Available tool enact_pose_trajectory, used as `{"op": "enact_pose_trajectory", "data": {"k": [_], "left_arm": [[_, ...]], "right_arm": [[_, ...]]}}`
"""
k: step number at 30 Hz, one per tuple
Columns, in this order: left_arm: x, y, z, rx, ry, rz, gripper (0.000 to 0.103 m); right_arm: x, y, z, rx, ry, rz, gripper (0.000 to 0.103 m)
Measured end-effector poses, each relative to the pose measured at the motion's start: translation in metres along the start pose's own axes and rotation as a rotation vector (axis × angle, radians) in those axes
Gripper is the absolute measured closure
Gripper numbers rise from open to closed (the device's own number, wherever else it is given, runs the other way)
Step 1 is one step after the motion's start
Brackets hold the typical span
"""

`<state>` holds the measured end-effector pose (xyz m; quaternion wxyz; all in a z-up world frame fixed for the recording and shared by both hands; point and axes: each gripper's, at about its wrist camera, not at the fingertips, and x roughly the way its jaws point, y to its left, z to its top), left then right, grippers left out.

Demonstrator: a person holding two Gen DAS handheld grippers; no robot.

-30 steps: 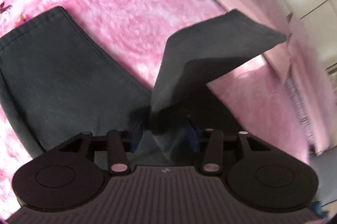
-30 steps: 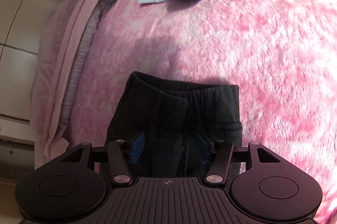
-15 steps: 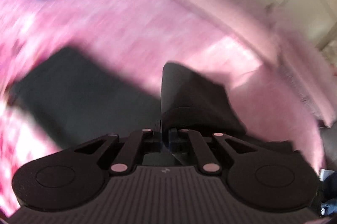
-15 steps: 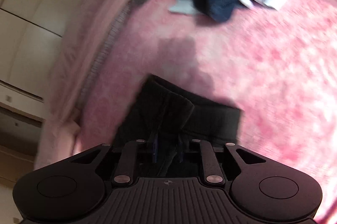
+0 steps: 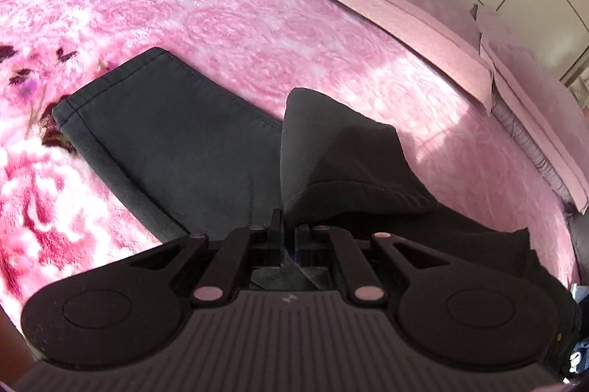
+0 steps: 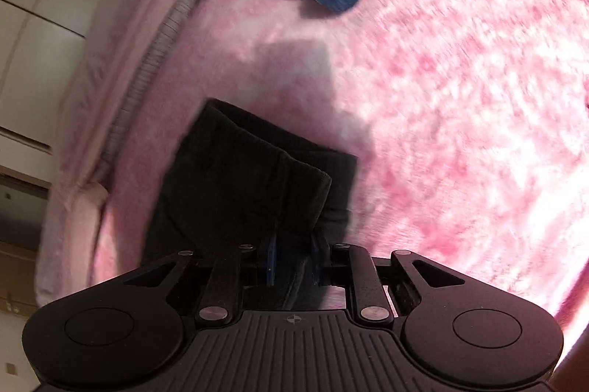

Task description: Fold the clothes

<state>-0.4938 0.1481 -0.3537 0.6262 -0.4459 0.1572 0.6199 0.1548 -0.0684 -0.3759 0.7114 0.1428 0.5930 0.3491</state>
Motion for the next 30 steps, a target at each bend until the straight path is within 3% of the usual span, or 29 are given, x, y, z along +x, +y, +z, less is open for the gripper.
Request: {"op": "enact_pose_trajectory", "data": {"k": [3, 5, 7, 8, 13, 18, 20, 21, 22, 23, 25, 29, 30], "left_arm": [[0.01, 0.0, -0.007, 0.032, 0.036, 0.042, 0.097], [0.018, -0.004, -0.011, 0.089, 0.08, 0.116, 0.08], [0.013, -0.013, -0.012, 0.169, 0.078, 0.173, 0.072], [0.009, -0.019, -0.012, 0.218, 0.083, 0.2, 0.07], [-0.008, -0.055, -0.013, 0.538, 0.099, 0.291, 0.068], [0.015, -0.107, -0.031, 0.936, 0.049, 0.285, 0.055], [0.039, -0.116, -0.04, 1.023, 0.05, 0.296, 0.055], [0.051, -0.119, -0.044, 1.063, 0.052, 0.303, 0.057], [0.064, -0.122, -0.048, 1.103, 0.053, 0.311, 0.069], [0.063, -0.118, -0.043, 1.054, 0.038, 0.291, 0.086], [0.055, -0.105, -0.027, 0.906, -0.001, 0.239, 0.093], [-0.002, -0.024, 0.028, 0.258, -0.128, 0.107, 0.095], [-0.01, 0.003, 0.035, 0.106, -0.123, 0.109, 0.094]], "right_arm": [[0.006, 0.004, 0.001, -0.037, 0.002, -0.037, 0.086], [0.012, 0.01, 0.0, -0.085, 0.022, -0.094, 0.082], [0.012, 0.023, 0.0, -0.131, 0.046, -0.179, 0.039], [0.009, 0.03, -0.001, -0.165, 0.039, -0.223, 0.035], [-0.013, 0.073, -0.011, -0.368, -0.079, -0.358, 0.035], [0.0, 0.11, -0.018, -0.449, -0.07, -0.303, 0.035], [0.011, 0.121, -0.023, -0.429, -0.047, -0.267, 0.035], [0.015, 0.125, -0.026, -0.421, -0.039, -0.253, 0.035], [0.018, 0.129, -0.029, -0.413, -0.032, -0.239, 0.035], [0.021, 0.132, -0.032, -0.411, -0.022, -0.235, 0.035], [0.027, 0.137, -0.039, -0.414, -0.007, -0.239, 0.035], [0.03, 0.133, -0.048, -0.404, 0.016, -0.263, 0.035], [0.03, 0.131, -0.05, -0.389, 0.022, -0.264, 0.035]]}}
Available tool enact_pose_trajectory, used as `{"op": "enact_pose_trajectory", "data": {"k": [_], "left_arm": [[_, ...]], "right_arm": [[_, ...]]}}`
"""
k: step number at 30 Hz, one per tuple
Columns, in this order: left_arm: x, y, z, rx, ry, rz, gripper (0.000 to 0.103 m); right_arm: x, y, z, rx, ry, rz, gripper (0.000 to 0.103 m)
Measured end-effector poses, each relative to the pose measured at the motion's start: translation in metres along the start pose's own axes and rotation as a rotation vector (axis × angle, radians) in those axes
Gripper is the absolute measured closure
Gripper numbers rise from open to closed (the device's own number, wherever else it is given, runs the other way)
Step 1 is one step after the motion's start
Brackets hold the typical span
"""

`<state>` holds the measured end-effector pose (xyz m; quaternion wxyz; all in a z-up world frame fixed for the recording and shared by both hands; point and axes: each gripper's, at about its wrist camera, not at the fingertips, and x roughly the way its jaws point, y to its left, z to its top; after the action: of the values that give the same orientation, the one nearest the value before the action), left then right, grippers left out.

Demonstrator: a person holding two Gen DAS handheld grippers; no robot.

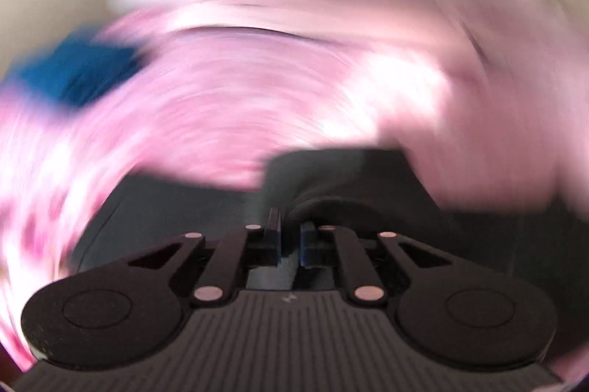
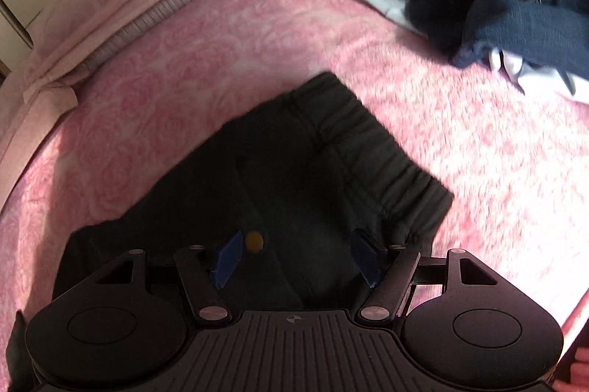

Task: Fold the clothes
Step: 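Open the left gripper while the right gripper lifts the folded trousers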

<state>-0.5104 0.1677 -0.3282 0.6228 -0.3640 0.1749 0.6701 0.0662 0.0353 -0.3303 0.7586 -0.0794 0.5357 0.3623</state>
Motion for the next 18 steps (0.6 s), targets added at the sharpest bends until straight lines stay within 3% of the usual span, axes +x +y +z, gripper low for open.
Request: {"op": "enact_pose_trajectory", "data": {"k": [2, 4, 5, 8, 11, 14, 18], "left_arm": [[0.0, 0.057, -0.001, -0.278, 0.072, 0.03, 0.087], [0.006, 0.091, -0.015, -0.451, 0.151, 0.04, 0.087], [0.007, 0.099, -0.02, -0.484, 0.159, 0.058, 0.09], [0.007, 0.108, -0.021, -0.495, 0.14, 0.068, 0.089], [0.009, 0.113, -0.018, -0.511, 0.133, 0.045, 0.087], [0.01, 0.114, -0.016, -0.508, 0.16, 0.031, 0.087], [0.009, 0.121, -0.017, -0.515, 0.164, 0.02, 0.086]], "right_arm": [[0.001, -0.001, -0.005, 0.03, 0.015, 0.0, 0.035], [0.002, 0.0, -0.012, 0.057, 0.03, -0.004, 0.035], [0.001, 0.003, -0.016, 0.054, 0.035, 0.003, 0.035], [-0.005, 0.015, -0.028, 0.03, 0.045, 0.045, 0.035], [-0.018, 0.028, -0.049, 0.006, 0.058, 0.16, 0.035], [-0.023, 0.033, -0.075, 0.062, 0.137, 0.292, 0.035], [-0.019, 0.033, -0.112, 0.233, 0.273, 0.449, 0.035]]}}
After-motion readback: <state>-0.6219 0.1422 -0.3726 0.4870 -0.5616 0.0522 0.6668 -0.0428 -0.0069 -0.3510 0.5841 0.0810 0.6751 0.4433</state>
